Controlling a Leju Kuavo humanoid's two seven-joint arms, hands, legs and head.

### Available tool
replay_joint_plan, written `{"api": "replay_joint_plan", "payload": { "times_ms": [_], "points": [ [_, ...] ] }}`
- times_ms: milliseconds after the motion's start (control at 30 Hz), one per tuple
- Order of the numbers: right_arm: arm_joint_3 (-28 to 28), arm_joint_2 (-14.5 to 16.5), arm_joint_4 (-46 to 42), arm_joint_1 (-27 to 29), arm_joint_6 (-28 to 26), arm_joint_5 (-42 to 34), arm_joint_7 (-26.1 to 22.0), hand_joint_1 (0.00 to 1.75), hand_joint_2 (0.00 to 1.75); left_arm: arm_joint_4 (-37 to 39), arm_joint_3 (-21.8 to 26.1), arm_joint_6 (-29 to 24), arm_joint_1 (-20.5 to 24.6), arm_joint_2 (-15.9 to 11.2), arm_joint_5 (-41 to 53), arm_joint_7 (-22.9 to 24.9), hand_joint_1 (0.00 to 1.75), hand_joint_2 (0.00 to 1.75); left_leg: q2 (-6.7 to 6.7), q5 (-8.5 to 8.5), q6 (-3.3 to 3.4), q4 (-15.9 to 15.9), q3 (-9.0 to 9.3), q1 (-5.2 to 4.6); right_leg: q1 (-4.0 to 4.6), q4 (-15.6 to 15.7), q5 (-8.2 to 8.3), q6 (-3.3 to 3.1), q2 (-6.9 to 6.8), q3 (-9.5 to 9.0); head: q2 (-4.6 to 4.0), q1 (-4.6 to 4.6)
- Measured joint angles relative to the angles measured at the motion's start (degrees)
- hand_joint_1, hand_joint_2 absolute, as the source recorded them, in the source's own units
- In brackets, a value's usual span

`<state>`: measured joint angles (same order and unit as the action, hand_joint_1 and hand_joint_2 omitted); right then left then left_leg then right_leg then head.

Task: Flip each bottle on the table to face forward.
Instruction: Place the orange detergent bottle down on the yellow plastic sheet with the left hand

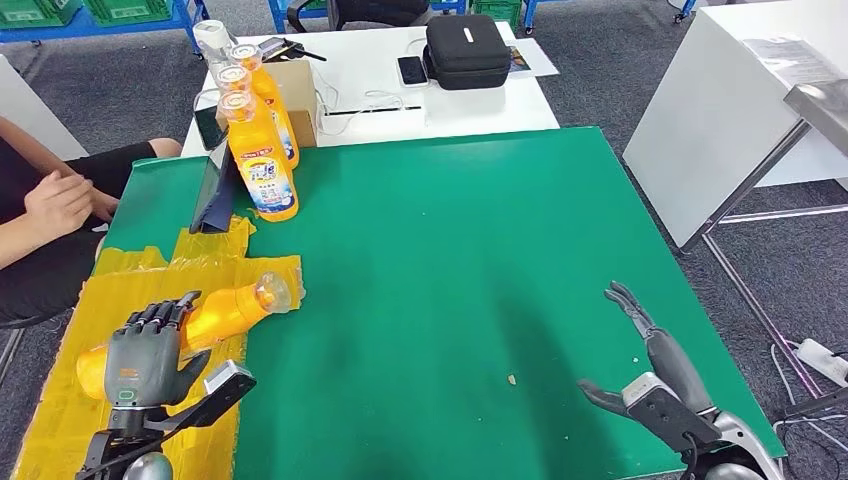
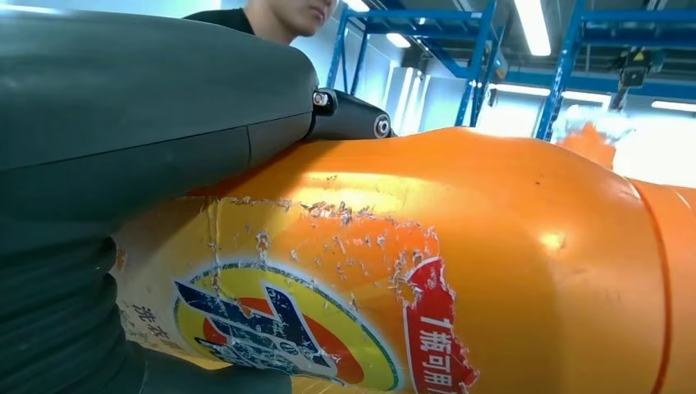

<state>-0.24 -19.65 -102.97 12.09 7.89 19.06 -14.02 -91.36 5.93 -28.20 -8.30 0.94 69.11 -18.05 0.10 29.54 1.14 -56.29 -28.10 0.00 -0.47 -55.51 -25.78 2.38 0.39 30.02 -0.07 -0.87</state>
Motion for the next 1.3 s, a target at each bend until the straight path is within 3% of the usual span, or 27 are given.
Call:
{"api": "replay_joint_plan", "payload": {
  "times_ms": [167, 400, 533, 667, 900, 1033, 1133, 1300],
  "points": [
    [-1.5, -1.0, -1.2, 0.1, 0.7, -0.1, 0.1, 0.00, 1.75, 4.7, -0.9, -0.2, 1.5, -0.4, 9.9, 6.0, 1.75, 1.75, 0.00, -0.02, 0.02, 0.0, 0.01, 0.00, 0.01, 0.0, 0.00, 0.00, 0.00, 0.00, 0.00, -0.02],
    [-1.1, -1.4, -0.5, -2.7, 1.7, 0.0, 0.4, 0.00, 1.75, 17.9, -7.5, 1.3, 5.5, -0.7, 17.8, 12.7, 1.75, 1.75, 0.00, -0.07, 0.07, 0.0, 0.00, 0.00, 0.00, 0.0, 0.01, 0.01, -0.01, -0.05, 0.00, -0.02],
    [-0.2, -1.4, 0.8, -4.9, 1.7, 0.2, 0.5, 0.00, 1.75, 22.0, -10.7, 3.4, 7.9, -1.8, 14.0, 11.6, 0.00, 1.75, -0.05, -0.07, 0.09, 0.0, 0.06, -0.07, -0.09, 0.0, 0.01, 0.02, -0.06, -0.15, 0.00, -0.03],
    [0.6, -1.4, 2.2, -6.5, 1.7, 0.2, 0.5, 0.00, 1.75, 23.9, -12.4, 4.4, 9.2, -3.1, 12.5, 11.0, 0.00, 0.00, -0.10, -0.09, 0.11, 0.0, 0.07, -0.09, -0.11, 0.0, 0.01, 0.02, -0.12, -0.24, 0.00, -0.03],
    [1.9, -1.0, 4.4, -7.7, 0.9, 1.5, 0.4, 0.00, 1.75, 23.7, -13.8, 5.0, 9.5, -4.7, 8.0, 10.4, 0.00, 0.00, -0.22, -0.21, 0.16, 0.0, 0.25, -0.09, -0.11, 0.0, 0.02, 0.02, -0.22, -0.40, 0.00, -0.03],
    [2.6, 0.8, 4.5, -6.4, -2.8, 7.3, 0.4, 0.00, 0.00, 19.0, -13.6, 5.3, 7.7, -3.5, 4.2, 10.3, 0.00, 0.00, -0.25, -0.23, 0.16, 0.0, 0.17, -0.09, -0.10, 0.0, 0.02, 0.02, -0.26, -0.31, 0.00, -0.01],
    [3.9, 3.5, 4.5, -5.9, -5.2, 10.0, 0.0, 0.00, 0.00, 14.5, -13.6, 4.8, 6.7, -2.0, 1.7, 8.7, 0.00, 0.00, -0.23, -0.23, 0.16, 0.0, 0.03, -0.09, -0.11, -0.1, 0.02, 0.02, -0.24, -0.18, 0.00, -0.01],
    [6.9, 11.1, 4.8, -6.7, -9.3, 10.5, -2.8, 0.00, 0.00, 5.9, -13.6, 4.2, 6.0, 0.6, -11.0, 2.2, 0.00, 0.00, -0.23, -0.23, 0.16, 0.0, -0.04, -0.08, -0.09, -0.1, 0.02, 0.02, -0.24, -0.06, 0.00, -0.03]
  ]
}}
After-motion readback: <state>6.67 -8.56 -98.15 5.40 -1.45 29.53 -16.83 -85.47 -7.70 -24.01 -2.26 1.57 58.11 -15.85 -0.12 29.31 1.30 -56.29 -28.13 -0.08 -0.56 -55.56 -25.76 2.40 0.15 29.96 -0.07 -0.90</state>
